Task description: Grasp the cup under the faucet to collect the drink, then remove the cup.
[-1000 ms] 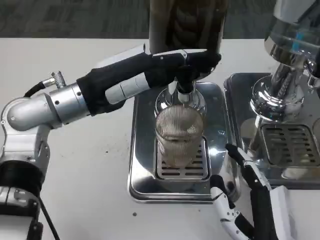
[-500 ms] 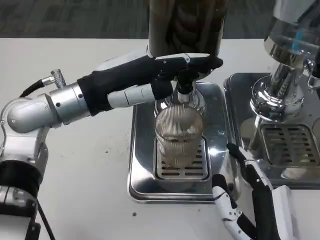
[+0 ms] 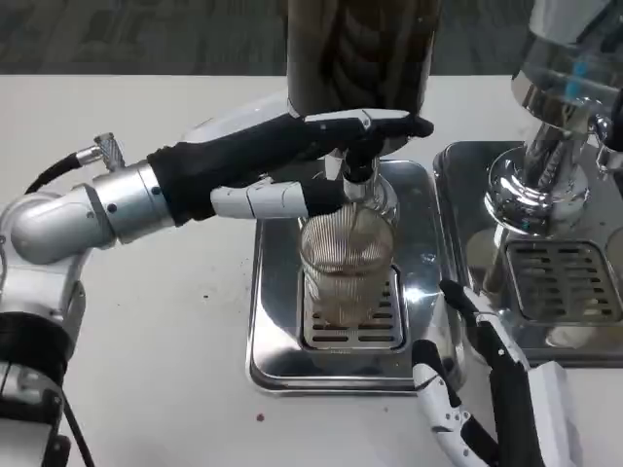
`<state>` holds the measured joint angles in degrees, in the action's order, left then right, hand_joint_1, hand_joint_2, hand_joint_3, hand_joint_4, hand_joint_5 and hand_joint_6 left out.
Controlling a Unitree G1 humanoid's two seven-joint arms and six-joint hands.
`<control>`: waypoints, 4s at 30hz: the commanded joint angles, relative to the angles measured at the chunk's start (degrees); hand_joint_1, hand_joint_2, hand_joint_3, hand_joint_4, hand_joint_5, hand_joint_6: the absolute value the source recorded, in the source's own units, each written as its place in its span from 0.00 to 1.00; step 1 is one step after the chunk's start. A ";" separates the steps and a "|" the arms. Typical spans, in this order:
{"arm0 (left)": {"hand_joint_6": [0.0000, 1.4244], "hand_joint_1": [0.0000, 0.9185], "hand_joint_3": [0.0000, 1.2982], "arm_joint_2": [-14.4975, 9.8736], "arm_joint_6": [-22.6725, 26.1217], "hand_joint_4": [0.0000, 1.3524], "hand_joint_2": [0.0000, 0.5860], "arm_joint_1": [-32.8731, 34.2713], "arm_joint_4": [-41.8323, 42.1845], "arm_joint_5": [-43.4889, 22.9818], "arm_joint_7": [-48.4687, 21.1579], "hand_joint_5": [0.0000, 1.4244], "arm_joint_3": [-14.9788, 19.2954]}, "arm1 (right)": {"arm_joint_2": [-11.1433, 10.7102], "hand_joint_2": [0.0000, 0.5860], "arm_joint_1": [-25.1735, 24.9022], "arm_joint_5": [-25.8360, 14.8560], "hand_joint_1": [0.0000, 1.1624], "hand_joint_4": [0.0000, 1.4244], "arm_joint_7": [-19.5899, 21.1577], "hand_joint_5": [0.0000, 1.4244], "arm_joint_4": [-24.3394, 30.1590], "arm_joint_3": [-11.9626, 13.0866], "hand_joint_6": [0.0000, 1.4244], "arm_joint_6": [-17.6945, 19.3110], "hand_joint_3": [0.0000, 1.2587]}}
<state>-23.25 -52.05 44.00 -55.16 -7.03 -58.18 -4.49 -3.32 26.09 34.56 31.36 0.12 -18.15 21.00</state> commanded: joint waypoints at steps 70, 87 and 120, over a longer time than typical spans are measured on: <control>0.00 0.00 0.13 -4.41 -3.25 0.05 0.10 -3.39 -0.94 5.95 5.06 0.03 -3.30 | -3.73 0.39 -19.31 -16.97 0.50 0.00 -25.98 0.00 -9.71 6.46 0.02 1.07 0.00; 0.00 0.00 0.13 -5.52 -5.06 0.05 0.10 -3.85 -0.13 7.75 7.68 0.03 -4.50 | -3.68 0.40 -21.24 -17.48 0.49 0.00 -26.75 0.00 -10.60 6.81 0.02 0.79 0.00; 0.00 0.00 0.14 -6.17 -4.27 0.05 0.10 -5.05 0.66 6.70 7.76 0.03 -3.86 | -2.73 0.42 -26.75 -18.54 0.47 0.00 -29.48 0.00 -15.79 6.21 0.02 0.91 0.00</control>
<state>-26.79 -59.05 41.64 -52.79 -2.48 -49.63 -7.86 -6.31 0.26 16.61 2.13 -14.88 -12.02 21.60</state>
